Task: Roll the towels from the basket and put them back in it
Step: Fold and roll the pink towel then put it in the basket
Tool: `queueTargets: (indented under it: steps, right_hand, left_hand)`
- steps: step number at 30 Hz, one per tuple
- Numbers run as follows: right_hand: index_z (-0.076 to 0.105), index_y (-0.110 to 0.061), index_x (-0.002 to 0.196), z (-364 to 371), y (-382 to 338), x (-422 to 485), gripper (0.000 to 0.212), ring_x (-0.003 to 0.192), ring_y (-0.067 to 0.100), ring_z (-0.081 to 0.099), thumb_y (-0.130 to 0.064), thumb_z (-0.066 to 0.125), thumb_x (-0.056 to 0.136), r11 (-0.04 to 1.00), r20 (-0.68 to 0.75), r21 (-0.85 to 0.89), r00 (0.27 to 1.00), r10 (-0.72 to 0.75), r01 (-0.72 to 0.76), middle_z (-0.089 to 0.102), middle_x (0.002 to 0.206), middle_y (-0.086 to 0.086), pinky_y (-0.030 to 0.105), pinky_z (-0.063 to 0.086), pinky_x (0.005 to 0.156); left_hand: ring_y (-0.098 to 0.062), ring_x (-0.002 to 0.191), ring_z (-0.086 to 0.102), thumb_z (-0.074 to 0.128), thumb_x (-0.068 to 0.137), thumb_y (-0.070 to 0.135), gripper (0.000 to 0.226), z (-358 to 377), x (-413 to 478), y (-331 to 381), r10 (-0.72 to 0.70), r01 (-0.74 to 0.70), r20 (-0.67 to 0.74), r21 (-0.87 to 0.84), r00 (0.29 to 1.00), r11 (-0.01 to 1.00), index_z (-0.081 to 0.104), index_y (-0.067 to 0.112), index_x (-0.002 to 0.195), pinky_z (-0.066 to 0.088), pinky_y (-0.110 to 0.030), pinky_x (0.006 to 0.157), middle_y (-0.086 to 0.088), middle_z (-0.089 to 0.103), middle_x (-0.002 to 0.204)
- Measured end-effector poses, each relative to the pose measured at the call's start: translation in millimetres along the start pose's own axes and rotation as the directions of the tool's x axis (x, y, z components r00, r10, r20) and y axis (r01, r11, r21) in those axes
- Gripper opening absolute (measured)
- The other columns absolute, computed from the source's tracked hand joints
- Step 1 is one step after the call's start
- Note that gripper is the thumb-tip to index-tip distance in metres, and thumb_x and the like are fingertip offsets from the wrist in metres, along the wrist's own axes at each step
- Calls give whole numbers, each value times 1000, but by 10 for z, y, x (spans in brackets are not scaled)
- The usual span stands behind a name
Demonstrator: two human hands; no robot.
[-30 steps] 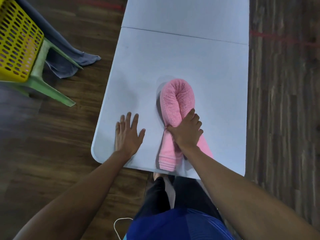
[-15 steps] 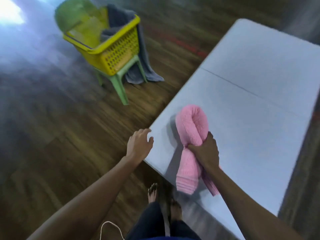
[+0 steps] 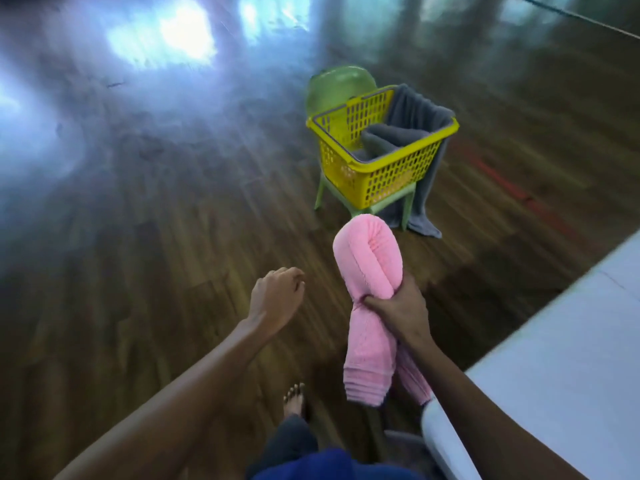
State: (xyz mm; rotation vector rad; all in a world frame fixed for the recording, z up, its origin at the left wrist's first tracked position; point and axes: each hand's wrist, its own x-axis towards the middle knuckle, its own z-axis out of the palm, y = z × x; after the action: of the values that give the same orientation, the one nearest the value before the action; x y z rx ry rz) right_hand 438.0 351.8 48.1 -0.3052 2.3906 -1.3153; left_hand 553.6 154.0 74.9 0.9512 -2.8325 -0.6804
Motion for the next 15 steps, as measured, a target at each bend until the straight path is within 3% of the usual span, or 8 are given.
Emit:
queueTargets:
  steps: [6, 11, 15]
  right_hand:
    - [45, -40, 127, 634, -789, 800, 80, 98, 7, 62, -58, 81, 58, 993, -65, 105, 996, 55, -48, 60, 115, -16, 31, 57, 80]
    - [46, -37, 125, 840, -1198, 1680, 67, 90, 3, 61, -42, 84, 69, 973, -127, 215, 985, 117, -88, 58, 105, -23, 8, 45, 59]
    - [45, -30, 127, 822, -1446, 2653, 69, 91, 1, 56, -36, 84, 70, 970, -189, 225, 972, 141, -97, 55, 105, -17, 9, 38, 59]
  left_hand:
    - [-21, 94, 64, 55, 92, 21, 23, -466, 1287, -403, 67, -67, 4, 12, 998, 998, 71, 23, 110, 48, -34, 83, 4, 70, 104]
    - [-19, 96, 66, 58, 91, 21, 23, -478, 2623, -394, 170, -170, 6, -33, 985, 985, 71, 22, 110, 53, -38, 86, 4, 71, 106]
    - [-20, 107, 61, 56, 92, 25, 27, -437, 3811, -227, 209, -209, 49, -9, 977, 978, 68, 25, 115, 48, -35, 90, 5, 67, 113]
